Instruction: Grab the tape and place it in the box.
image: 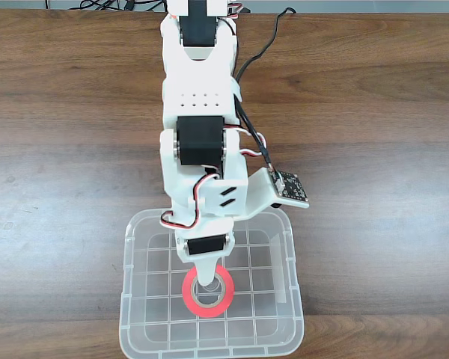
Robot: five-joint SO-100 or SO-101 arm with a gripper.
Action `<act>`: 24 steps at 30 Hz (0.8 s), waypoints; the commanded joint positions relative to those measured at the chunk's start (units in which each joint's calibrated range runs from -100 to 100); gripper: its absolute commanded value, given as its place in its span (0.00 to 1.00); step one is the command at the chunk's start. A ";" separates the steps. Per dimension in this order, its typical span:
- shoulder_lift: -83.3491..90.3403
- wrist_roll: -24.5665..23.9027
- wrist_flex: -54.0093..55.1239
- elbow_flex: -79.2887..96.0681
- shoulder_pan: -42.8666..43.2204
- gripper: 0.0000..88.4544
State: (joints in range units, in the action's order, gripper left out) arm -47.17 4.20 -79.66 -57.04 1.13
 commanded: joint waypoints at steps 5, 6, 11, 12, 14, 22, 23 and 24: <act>5.58 -0.56 -2.36 -5.29 -0.76 0.15; 6.79 -0.62 -3.47 -5.29 -0.76 0.13; 13.87 -0.72 -9.47 -5.47 -0.18 0.02; 15.32 -0.72 -11.09 -5.47 -0.18 0.01; 18.29 -0.77 -14.00 -5.47 -0.10 0.01; 32.61 -1.83 -20.34 -2.75 -0.25 0.01; 34.79 -1.78 -20.34 -1.26 -0.10 0.01; 37.44 -1.72 -20.34 1.10 -0.10 0.01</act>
State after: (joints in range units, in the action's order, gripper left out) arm -25.91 2.69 -98.39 -57.04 1.13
